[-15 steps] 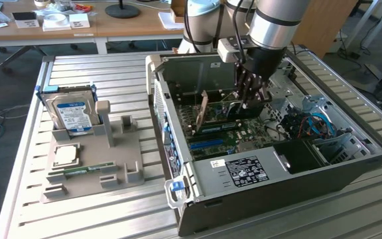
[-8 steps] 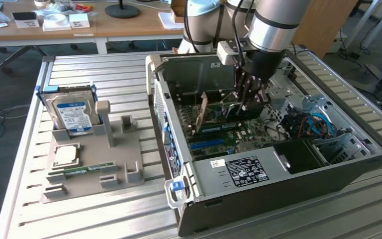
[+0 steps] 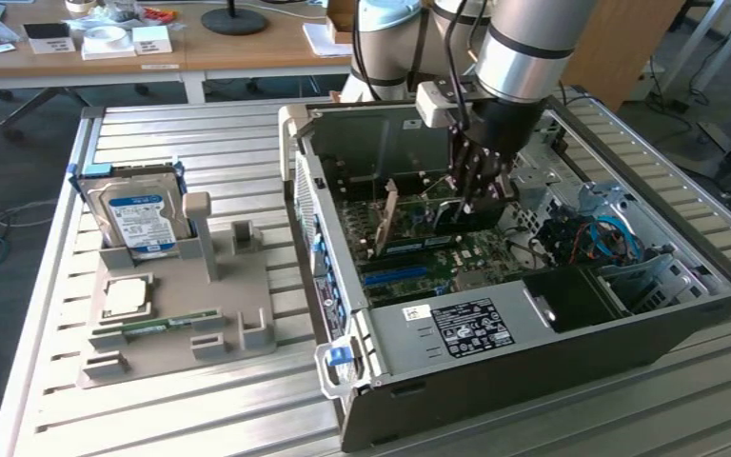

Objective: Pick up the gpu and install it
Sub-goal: 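Insert the gpu into the slot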

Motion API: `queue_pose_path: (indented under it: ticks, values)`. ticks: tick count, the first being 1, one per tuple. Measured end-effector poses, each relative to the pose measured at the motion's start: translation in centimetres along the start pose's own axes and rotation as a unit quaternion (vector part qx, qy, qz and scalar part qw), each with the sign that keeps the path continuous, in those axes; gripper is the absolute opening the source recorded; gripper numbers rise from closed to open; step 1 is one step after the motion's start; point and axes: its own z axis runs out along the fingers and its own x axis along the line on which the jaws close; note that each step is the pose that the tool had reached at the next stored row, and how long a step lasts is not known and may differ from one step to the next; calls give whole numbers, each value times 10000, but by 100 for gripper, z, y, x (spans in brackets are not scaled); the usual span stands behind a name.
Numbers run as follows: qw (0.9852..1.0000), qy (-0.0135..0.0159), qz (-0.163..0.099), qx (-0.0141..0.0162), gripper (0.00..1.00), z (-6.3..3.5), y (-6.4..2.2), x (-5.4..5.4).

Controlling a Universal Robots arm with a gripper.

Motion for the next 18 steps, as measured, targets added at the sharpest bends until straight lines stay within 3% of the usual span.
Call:
queue_pose_path:
  ticks: [18]
  values:
    - [10000,2,-89,-3,27,91,44,17]
